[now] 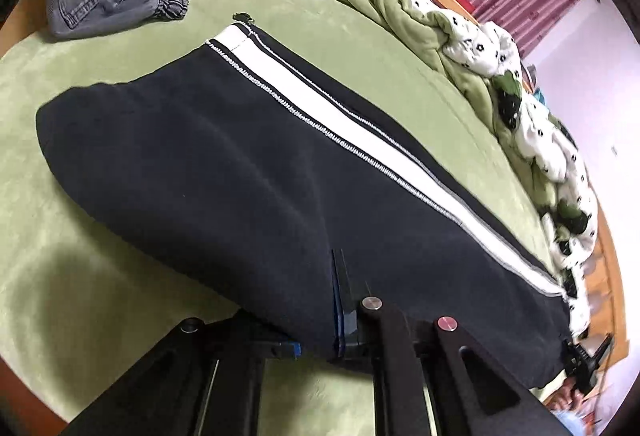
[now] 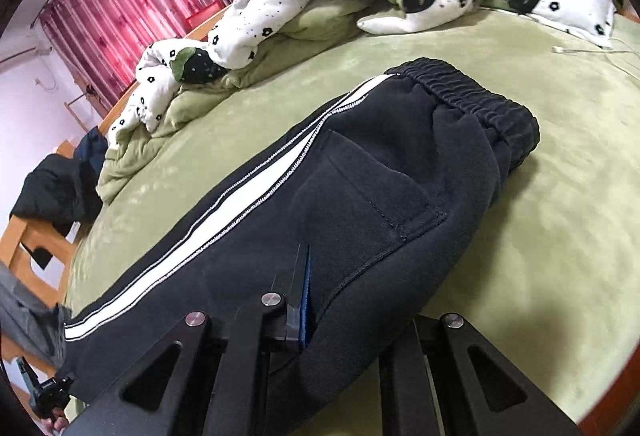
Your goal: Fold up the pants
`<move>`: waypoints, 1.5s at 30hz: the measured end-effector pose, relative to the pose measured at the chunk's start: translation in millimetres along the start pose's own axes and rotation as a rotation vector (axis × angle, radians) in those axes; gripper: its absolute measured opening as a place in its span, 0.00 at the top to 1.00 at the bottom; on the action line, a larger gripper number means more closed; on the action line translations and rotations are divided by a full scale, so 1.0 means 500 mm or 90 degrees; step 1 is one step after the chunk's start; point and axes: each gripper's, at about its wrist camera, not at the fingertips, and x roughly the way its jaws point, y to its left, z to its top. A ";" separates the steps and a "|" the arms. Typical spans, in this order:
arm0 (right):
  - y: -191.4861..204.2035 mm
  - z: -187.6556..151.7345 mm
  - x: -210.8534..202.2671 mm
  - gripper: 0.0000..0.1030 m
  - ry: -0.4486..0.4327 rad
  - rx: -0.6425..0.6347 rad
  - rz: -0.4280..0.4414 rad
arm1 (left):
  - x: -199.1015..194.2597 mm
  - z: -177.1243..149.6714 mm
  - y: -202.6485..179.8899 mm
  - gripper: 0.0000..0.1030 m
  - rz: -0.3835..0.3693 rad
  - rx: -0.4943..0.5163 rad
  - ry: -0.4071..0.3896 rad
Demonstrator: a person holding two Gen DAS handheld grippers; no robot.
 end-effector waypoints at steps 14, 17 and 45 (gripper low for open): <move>-0.110 -0.043 -0.109 0.36 -0.067 0.005 -0.063 | -0.101 -0.047 -0.019 0.42 0.161 0.111 -0.050; -0.153 -0.008 -0.107 0.33 -0.070 0.068 -0.046 | -0.122 -0.030 -0.003 0.41 0.147 0.062 -0.064; -0.229 0.086 0.041 0.39 -0.014 0.022 -0.091 | -0.072 0.040 -0.072 0.41 0.082 0.066 -0.068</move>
